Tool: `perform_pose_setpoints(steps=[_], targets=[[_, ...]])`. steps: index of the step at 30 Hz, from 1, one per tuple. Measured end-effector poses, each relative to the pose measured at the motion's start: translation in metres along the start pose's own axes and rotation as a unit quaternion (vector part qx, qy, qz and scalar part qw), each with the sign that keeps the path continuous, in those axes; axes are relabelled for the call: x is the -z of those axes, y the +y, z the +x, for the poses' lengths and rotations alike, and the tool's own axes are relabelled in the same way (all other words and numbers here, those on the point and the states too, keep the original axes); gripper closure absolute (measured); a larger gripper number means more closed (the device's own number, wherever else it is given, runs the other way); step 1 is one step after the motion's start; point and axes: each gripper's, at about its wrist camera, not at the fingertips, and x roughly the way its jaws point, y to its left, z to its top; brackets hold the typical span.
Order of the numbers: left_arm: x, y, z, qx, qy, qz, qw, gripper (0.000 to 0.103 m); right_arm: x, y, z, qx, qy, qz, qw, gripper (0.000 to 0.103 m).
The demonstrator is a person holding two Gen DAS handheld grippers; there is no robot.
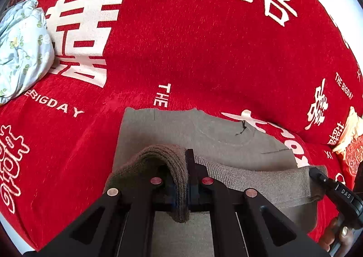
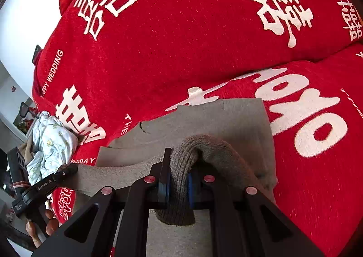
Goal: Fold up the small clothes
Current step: 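Lay the folded hem on the collar, holding it with both tools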
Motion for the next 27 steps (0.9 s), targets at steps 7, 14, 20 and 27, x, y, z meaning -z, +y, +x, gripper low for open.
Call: perform_pose_setpoints(steps=[7,14,20,27], targets=[[-0.009,0.002,0.025,-0.007,0.019,-0.005,0.9998,0.097,-0.011,-0.008,0.021,0.006,0.015,0.015,1.0,0.091],[-0.016,-0.002,0.041,-0.014,0.028,0.003,0.9995,0.097,-0.021,-0.015,0.041,0.02,0.028,0.023,0.999,0.091],[-0.023,-0.004,0.06,-0.022,0.042,0.005,0.9989,0.097,-0.028,-0.016,0.059,0.038,0.042,0.016,0.998,0.091],[-0.024,-0.001,0.084,-0.034,0.059,0.006,0.9976,0.097,-0.031,-0.021,0.075,0.045,0.055,0.014,0.997,0.091]])
